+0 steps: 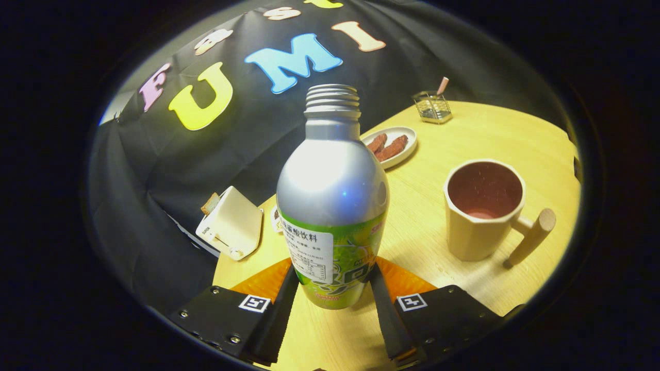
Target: Take the bottle from table, then pour the juice into the cup, finally place the bottle on the coaster
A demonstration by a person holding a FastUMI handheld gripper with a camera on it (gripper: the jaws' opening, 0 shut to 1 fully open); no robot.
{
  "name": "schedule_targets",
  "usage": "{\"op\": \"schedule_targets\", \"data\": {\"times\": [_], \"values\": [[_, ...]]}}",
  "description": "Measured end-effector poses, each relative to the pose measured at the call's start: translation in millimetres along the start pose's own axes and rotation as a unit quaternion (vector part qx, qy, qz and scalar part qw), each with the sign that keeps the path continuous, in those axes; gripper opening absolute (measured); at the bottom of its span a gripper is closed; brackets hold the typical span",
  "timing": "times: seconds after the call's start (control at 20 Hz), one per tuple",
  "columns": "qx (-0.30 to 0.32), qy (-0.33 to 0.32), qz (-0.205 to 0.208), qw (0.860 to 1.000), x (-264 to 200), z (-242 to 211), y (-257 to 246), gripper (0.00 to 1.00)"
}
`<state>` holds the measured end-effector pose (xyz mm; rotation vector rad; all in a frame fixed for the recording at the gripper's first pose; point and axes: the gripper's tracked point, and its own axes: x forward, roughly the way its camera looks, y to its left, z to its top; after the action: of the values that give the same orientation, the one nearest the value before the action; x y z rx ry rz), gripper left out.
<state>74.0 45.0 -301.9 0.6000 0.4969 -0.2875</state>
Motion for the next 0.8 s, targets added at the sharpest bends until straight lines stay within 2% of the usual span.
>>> {"op": "schedule_targets", "data": {"times": [0.35,0.8], "values": [[-0.07,-0.039,-0.031,0.996,14.3,14.7,2.3,0.75],[-0.138,-0.065,-0.082,0.985,20.6,16.0,-3.5,0.74]]}}
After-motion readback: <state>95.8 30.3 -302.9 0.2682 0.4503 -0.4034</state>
